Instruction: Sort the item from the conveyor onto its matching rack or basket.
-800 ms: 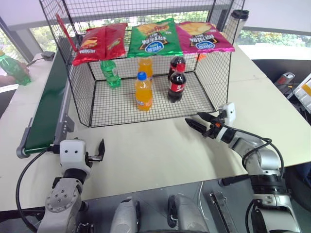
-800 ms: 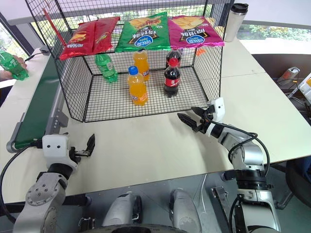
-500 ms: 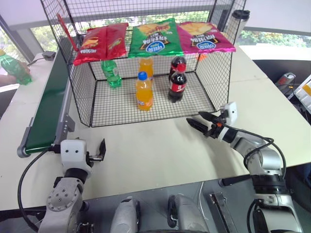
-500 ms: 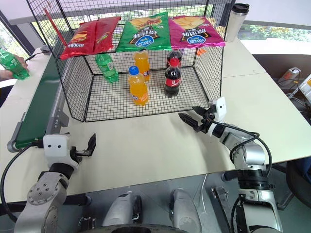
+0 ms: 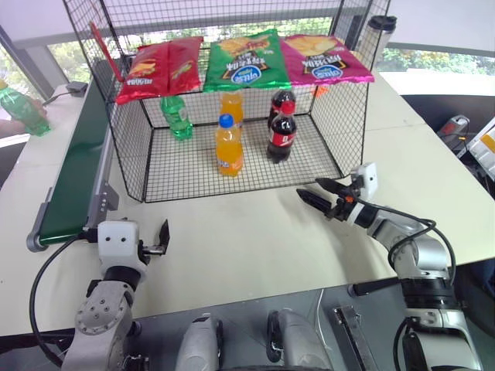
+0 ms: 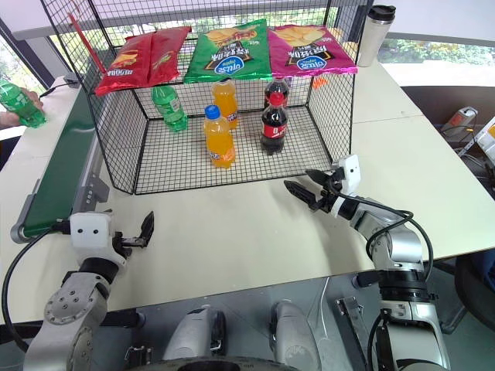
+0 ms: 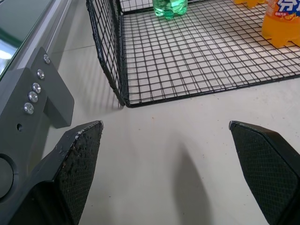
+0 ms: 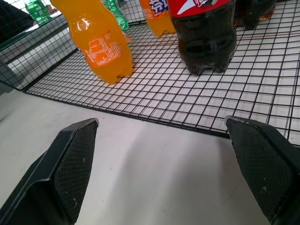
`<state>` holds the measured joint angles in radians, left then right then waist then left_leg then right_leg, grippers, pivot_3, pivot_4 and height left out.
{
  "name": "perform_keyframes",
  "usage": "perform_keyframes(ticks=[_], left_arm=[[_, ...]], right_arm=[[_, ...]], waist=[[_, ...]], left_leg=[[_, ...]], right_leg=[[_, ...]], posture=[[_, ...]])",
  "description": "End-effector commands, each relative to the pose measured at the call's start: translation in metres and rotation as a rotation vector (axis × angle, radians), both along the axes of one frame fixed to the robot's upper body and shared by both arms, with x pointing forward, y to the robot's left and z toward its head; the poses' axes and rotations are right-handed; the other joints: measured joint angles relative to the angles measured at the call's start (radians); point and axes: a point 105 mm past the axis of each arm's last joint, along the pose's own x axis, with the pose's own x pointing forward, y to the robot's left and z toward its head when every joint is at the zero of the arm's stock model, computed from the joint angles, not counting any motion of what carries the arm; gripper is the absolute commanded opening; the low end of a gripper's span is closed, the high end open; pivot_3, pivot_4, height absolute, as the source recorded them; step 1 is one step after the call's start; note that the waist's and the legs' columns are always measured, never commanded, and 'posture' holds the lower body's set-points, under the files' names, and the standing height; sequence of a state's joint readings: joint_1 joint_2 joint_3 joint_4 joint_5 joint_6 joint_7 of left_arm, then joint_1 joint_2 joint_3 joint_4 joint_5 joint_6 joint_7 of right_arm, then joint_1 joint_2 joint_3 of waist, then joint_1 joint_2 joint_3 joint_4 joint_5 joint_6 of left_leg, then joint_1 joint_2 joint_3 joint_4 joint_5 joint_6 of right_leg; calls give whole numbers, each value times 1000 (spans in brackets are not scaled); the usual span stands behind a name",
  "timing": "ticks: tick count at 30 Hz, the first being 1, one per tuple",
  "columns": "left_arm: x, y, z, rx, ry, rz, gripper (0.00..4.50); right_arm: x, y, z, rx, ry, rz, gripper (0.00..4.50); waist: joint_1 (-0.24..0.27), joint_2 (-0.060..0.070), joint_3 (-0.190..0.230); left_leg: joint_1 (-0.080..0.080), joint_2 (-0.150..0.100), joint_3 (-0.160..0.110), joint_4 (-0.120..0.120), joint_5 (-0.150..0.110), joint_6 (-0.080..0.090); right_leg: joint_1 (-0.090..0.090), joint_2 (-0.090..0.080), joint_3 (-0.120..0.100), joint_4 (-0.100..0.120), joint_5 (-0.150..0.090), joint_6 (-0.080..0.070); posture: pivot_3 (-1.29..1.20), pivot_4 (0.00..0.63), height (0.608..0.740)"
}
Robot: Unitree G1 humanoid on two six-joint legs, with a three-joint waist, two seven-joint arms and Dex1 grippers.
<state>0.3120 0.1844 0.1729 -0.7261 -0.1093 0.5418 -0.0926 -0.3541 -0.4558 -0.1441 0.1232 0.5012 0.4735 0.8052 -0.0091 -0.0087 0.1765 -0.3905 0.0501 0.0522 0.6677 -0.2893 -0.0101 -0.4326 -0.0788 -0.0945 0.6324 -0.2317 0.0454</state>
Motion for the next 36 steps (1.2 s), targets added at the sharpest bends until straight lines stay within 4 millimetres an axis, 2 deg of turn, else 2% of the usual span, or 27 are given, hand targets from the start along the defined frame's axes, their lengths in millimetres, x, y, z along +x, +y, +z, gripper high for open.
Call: perform_keyframes(ticks=[1,19,36], left_arm=[[-1,-2,11,15,-37,-1,4500],[3,-9,9,32,-14,-33,4500],[4,-7,11,31,-21,-15,4500]], right_arm=[[0,1,11,1,-49,13,4469],[3,-3,12,-7,-49,8,4469],[3,5,9,4,-44,29,4469]], waist=[[0,0,0],[0,0,0],[0,0,0]], left_leg=[[0,0,0,0,0,0],[0,0,0,0,0,0],[0,0,0,0,0,0]], right_leg=[[0,0,0,0,0,0],[0,0,0,0,0,0],[0,0,0,0,0,0]], posture=[[0,150,740],[0,150,740],[0,150,740]])
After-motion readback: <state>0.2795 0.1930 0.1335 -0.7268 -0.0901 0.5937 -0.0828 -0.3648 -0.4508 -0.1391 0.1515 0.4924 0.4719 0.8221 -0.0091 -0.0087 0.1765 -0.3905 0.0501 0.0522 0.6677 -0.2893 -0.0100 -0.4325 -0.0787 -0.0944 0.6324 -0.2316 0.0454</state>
